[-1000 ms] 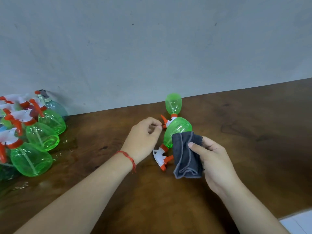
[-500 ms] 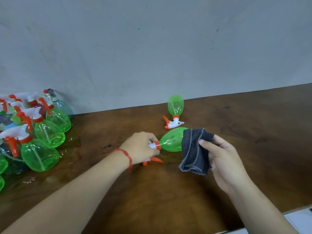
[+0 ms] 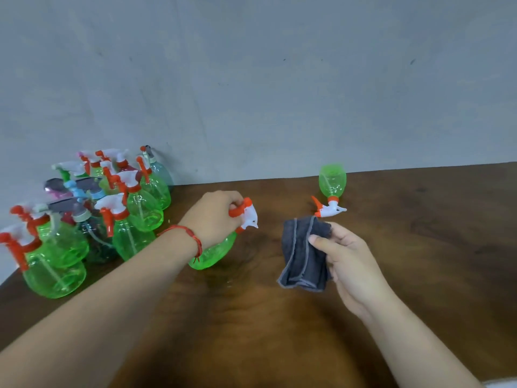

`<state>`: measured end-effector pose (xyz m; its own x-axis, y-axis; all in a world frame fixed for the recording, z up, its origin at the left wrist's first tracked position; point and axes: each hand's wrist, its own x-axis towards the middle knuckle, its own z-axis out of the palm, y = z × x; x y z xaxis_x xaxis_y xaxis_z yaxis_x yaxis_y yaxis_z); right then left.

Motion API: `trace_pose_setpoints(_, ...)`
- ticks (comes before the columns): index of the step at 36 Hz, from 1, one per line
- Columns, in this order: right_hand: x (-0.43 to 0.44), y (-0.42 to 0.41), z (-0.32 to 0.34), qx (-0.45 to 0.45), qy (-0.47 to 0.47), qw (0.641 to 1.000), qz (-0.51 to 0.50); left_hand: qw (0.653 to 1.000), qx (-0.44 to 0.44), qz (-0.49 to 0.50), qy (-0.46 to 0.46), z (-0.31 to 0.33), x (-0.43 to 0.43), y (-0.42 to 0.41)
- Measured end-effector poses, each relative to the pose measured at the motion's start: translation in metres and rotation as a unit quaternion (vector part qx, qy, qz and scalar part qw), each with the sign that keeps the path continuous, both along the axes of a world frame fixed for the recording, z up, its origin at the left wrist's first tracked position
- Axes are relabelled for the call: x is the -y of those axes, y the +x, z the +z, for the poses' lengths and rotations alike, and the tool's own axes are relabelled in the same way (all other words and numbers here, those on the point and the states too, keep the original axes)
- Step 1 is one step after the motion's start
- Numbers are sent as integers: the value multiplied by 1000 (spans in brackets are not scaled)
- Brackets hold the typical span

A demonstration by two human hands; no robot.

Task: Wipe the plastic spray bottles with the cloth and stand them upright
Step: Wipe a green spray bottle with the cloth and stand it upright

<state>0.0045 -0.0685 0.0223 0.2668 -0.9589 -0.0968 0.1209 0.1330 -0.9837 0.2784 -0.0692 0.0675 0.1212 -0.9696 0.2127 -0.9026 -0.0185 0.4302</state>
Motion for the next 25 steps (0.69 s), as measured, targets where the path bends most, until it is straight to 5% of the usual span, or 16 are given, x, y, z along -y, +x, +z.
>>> trace_pose_setpoints(8,-3,34,-8,-35,12,999,22,987,-134,53,-76,-1,-14,38)
trace_pose_setpoints(18,3,75,-12,-41,0,999,22,965,-254,38,-46,-20,-36,50)
trace_pose_setpoints(25,8,77,-19,-58,-8,998,22,994,-106,4,-9,-46,-68,53)
